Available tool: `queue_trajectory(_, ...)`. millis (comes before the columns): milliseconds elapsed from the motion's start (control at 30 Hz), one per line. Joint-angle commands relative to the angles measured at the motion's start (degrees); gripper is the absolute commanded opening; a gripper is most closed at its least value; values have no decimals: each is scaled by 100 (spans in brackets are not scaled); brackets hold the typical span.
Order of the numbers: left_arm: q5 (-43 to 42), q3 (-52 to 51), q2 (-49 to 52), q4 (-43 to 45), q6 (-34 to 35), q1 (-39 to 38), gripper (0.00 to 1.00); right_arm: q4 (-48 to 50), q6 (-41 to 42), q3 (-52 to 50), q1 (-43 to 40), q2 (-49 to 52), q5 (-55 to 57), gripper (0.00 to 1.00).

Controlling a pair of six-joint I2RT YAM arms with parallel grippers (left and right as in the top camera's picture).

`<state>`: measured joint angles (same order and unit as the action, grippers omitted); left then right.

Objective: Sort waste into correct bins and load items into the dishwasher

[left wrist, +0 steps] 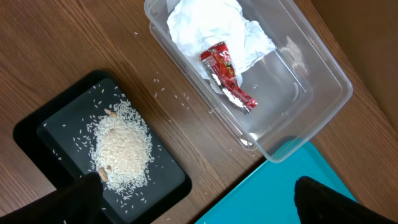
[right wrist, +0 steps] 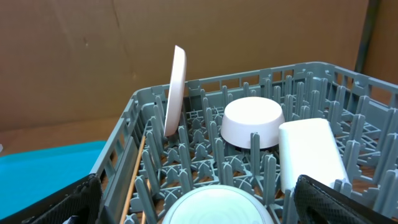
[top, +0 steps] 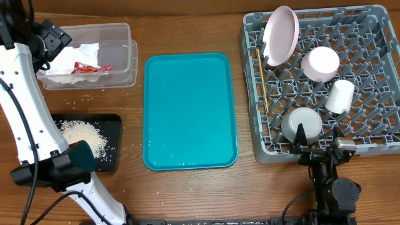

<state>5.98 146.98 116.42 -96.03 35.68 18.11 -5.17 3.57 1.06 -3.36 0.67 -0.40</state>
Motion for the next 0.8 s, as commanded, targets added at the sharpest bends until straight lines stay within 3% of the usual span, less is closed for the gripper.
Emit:
queue_trajectory(0, -4, 39, 7, 7, 33, -13, 100, 33, -59, -59, -13, -50, 72, 100)
queue_trajectory(667, 0, 39, 9, 2, 26, -13, 100, 33, -59, -59, -13, -50, 70, 100)
queue_trajectory(767, 35, 31, 13, -79, -444, -13, 100, 33, -59, -59, -13, -50, 72, 100)
